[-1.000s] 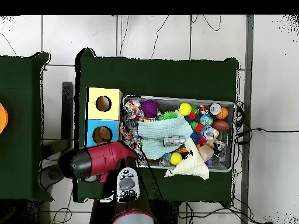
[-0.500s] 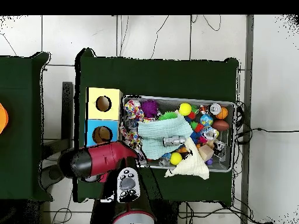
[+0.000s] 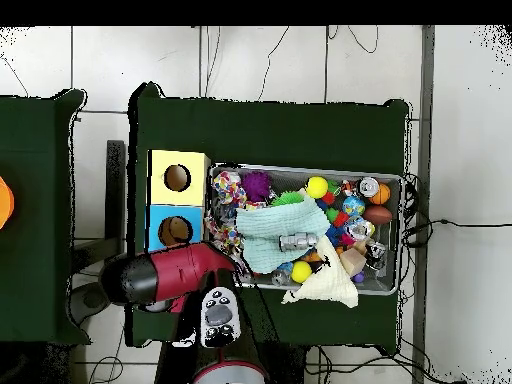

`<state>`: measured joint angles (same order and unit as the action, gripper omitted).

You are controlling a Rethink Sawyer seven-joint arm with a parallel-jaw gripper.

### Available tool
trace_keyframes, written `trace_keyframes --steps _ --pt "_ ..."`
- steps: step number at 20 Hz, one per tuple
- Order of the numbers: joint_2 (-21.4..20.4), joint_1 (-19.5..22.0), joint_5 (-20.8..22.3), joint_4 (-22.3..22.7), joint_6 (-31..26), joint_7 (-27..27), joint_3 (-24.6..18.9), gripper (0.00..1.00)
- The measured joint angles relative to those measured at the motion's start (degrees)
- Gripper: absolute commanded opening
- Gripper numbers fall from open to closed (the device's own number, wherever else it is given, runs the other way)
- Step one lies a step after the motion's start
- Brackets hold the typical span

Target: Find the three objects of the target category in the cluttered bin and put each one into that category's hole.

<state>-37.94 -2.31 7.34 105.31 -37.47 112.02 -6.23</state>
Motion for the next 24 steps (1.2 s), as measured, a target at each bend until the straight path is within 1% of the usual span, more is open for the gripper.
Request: trace_keyframes --steps 24 --pt "-0.10 0.76 0.04 0.27 -0.04 0.00 -0.72 1.00"
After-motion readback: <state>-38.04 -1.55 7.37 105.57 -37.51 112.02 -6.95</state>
